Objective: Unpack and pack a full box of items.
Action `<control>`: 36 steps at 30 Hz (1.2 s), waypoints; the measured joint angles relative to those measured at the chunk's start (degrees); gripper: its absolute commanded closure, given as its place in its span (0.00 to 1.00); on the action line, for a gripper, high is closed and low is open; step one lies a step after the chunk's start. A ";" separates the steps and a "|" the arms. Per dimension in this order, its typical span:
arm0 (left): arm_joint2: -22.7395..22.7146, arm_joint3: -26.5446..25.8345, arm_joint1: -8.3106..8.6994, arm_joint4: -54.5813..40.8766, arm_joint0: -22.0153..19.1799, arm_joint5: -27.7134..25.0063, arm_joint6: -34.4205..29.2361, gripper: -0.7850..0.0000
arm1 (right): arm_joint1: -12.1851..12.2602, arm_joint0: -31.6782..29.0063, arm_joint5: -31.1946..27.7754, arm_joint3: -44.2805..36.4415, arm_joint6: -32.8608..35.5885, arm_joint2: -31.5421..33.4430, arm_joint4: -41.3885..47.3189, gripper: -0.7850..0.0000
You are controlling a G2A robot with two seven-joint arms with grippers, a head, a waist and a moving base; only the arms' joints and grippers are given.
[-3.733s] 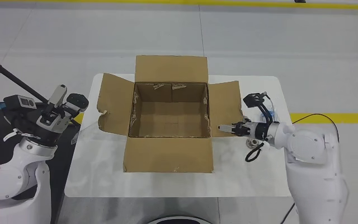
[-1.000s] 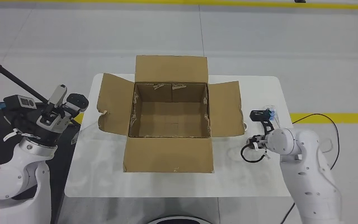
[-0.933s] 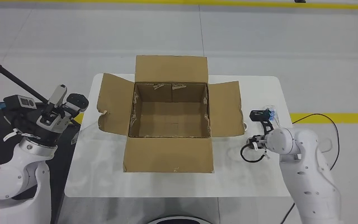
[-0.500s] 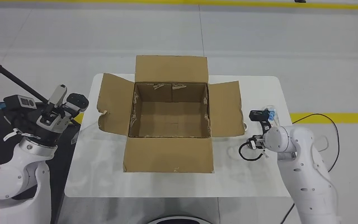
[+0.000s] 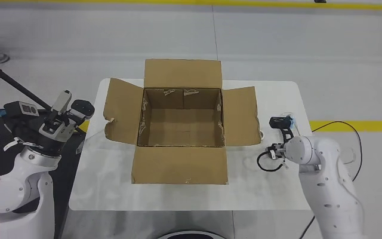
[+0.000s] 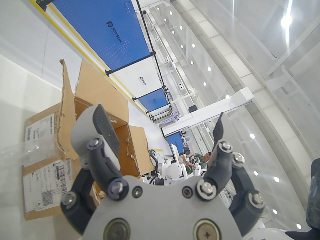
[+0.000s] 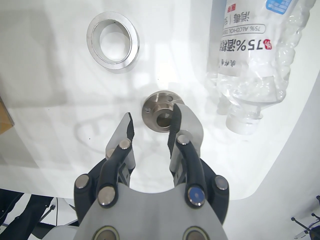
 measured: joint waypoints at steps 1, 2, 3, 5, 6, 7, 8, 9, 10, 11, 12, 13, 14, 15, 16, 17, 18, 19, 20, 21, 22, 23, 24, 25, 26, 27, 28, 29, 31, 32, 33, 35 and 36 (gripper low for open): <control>0.00 0.00 0.00 0.00 0.00 0.00 0.00 0.00 | 0.03 -0.20 0.05 -0.29 -0.11 0.17 -0.01 0.52; 0.00 0.00 0.00 0.00 0.00 0.00 0.00 0.00 | 0.06 -0.38 0.11 -0.53 -0.25 0.33 0.00 0.51; 0.00 0.00 0.00 0.00 0.00 0.00 0.00 0.00 | 0.08 -0.58 0.20 -0.76 -0.41 0.53 0.06 0.51; 0.00 0.00 0.00 0.00 0.00 0.00 0.00 0.00 | 0.11 -0.79 0.39 -0.99 -0.86 0.81 0.25 0.52; 0.00 0.00 0.00 0.00 0.00 0.00 0.00 0.00 | 0.11 -0.92 0.49 -1.13 -1.23 1.01 0.54 0.52; 0.00 0.00 0.00 0.00 0.00 0.00 0.00 0.00 | 0.12 -1.02 0.50 -1.28 -1.53 1.17 0.80 0.52; 0.00 0.00 0.00 0.00 0.00 0.00 0.00 0.00 | 0.13 -1.14 0.51 -1.43 -1.82 1.38 1.13 0.52; 0.00 0.00 0.00 0.00 0.00 0.00 0.00 0.00 | 0.16 -1.31 0.51 -1.56 -2.06 1.65 1.36 0.52; 0.00 0.00 0.00 0.00 0.00 0.00 0.00 0.00 | 0.19 -1.41 0.49 -1.59 -2.13 1.82 1.37 0.52; 0.00 0.00 0.00 0.00 0.00 0.00 0.00 0.00 | 0.23 -1.45 0.46 -1.53 -2.14 1.95 1.32 0.51; 0.00 0.00 0.00 0.00 0.00 0.00 0.00 0.00 | 0.27 -1.44 0.49 -1.32 -2.10 2.11 1.18 0.51; 0.00 0.00 0.00 0.00 0.00 0.00 0.00 0.00 | 0.29 -1.37 0.56 -1.17 -2.05 2.23 1.09 0.51; 0.00 0.00 0.00 0.00 0.00 0.00 0.00 0.00 | 0.32 -1.31 0.67 -1.04 -2.02 2.39 1.06 0.51; 0.00 0.00 0.00 0.00 0.00 0.00 0.00 0.00 | 0.36 -1.27 0.81 -0.90 -2.01 2.68 1.09 0.51; 0.00 0.00 0.00 0.00 0.00 0.00 0.00 0.00 | 0.39 -1.27 0.87 -0.81 -2.01 2.91 1.13 0.51; 0.00 0.00 0.00 0.00 0.00 0.00 0.00 0.00 | 0.43 -1.29 0.91 -0.68 -2.00 3.12 1.13 0.51; 0.00 0.00 0.00 0.00 0.00 0.00 0.00 0.00 | 0.47 -1.31 0.89 -0.50 -1.94 3.31 1.15 0.51; 0.00 0.00 0.00 0.00 0.00 0.00 0.00 0.00 | 0.49 -1.28 0.82 -0.33 -1.88 3.37 1.18 0.51; 0.00 0.00 0.00 0.00 0.00 0.00 0.00 0.00 | 0.51 -1.17 0.68 0.02 -1.80 3.34 1.23 0.51; 0.00 0.00 0.00 0.00 0.00 0.00 0.00 0.00 | 0.51 -1.02 0.58 0.38 -1.74 3.24 1.26 0.50; 0.00 0.00 0.00 0.00 0.00 0.00 0.00 0.00 | 0.50 -0.81 0.51 0.80 -1.71 3.09 1.32 0.50; 0.00 0.00 0.00 0.00 0.00 0.00 0.00 0.00 | 0.48 -0.57 0.46 1.28 -1.69 2.92 1.41 0.49; 0.00 0.00 0.00 0.00 0.00 0.00 0.00 0.00 | 0.45 -0.20 0.37 1.94 -1.63 2.65 1.59 0.47; 0.00 0.00 0.00 0.00 0.00 0.00 0.00 0.00 | 0.42 0.09 0.27 2.40 -1.57 2.45 1.76 0.47; 0.00 0.00 0.00 0.00 0.00 0.00 0.00 0.00 | 0.40 0.37 0.17 2.83 -1.51 2.26 1.92 0.46; 0.00 0.00 0.00 0.00 0.00 0.00 0.00 0.00 | 0.38 0.72 0.07 3.35 -1.36 2.01 2.07 0.45; 0.00 0.00 0.00 0.00 0.00 0.00 0.00 0.00 | 0.37 0.95 0.01 3.69 -1.28 1.85 2.13 0.46; 0.00 0.00 0.00 0.00 0.00 0.00 0.00 0.00 | 0.36 1.16 -0.08 4.04 -1.20 1.70 2.21 0.47; 0.00 0.00 0.00 0.00 0.00 0.00 0.00 0.00 | 0.33 1.64 -0.40 4.81 -0.87 1.35 2.52 0.50; 0.00 0.00 0.00 0.00 0.00 0.00 0.00 0.00 | 0.32 1.83 -0.52 5.10 -0.74 1.21 2.66 0.50; 0.00 0.00 0.00 0.00 0.00 0.00 0.00 0.00 | 0.31 2.04 -0.70 5.44 -0.61 1.00 2.81 0.50; 0.00 0.00 0.00 0.00 0.00 0.00 0.00 0.00 | 0.29 2.29 -1.14 5.81 -0.47 0.70 3.19 0.51; 0.00 0.00 0.00 0.00 0.00 0.00 0.00 0.00 | 0.28 2.38 -1.49 5.90 -0.47 0.55 3.62 0.51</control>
